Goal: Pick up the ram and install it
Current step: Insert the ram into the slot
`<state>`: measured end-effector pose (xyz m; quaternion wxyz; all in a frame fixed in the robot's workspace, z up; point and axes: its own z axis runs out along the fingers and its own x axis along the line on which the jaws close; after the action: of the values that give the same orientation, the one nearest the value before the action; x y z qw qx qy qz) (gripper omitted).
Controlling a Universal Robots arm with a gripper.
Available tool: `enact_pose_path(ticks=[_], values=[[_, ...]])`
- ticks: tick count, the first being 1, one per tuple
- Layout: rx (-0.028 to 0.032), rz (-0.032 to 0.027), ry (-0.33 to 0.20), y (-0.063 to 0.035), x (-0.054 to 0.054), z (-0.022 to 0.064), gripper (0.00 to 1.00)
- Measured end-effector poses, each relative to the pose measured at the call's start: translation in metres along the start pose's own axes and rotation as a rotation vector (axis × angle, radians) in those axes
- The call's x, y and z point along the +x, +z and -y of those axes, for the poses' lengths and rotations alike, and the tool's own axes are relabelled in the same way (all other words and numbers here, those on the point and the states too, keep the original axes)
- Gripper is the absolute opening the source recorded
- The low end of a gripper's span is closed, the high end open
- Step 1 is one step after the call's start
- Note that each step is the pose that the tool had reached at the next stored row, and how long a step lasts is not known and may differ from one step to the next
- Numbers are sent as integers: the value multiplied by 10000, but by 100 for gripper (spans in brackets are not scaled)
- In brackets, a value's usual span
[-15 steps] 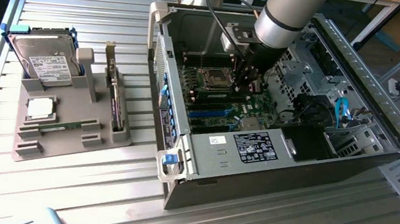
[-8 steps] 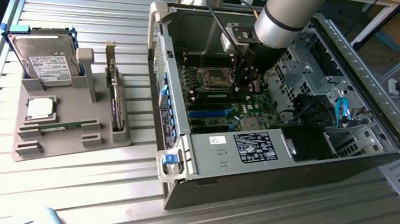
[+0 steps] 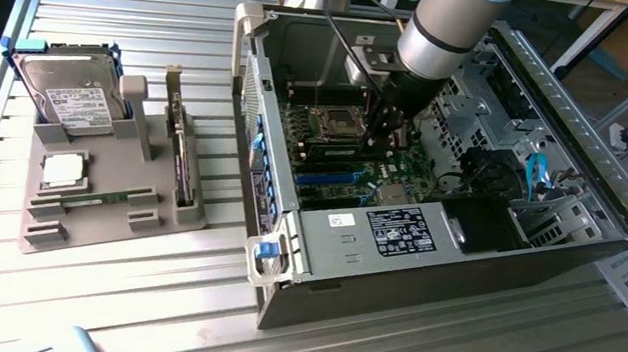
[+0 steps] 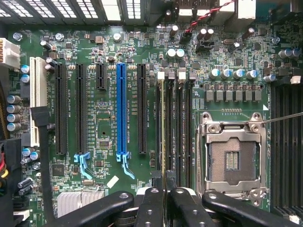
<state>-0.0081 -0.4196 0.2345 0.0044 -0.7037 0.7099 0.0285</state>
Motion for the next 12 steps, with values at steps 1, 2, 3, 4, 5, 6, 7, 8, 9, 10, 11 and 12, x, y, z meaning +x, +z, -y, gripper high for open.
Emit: enact_pose_path(ticks=[1, 2, 3, 4, 5, 6, 7, 8, 9, 10, 11, 12], values=[[-1, -2, 0, 14, 1, 0, 12], [-1, -2, 0, 25, 2, 1, 12], [-1, -3, 0, 26, 2, 1, 12], [0, -1, 1, 27, 1, 1, 12], [0, -1, 1, 27, 1, 1, 12], [0, -1, 1, 27, 1, 1, 12], [0, -1, 1, 27, 1, 1, 12], [0, -1, 0, 27, 1, 1, 12], [0, -2, 1, 27, 1, 1, 12], [0, 0, 1, 27, 1, 1, 13], [0, 0, 1, 27, 1, 1, 19], [0, 0, 1, 27, 1, 1, 19]])
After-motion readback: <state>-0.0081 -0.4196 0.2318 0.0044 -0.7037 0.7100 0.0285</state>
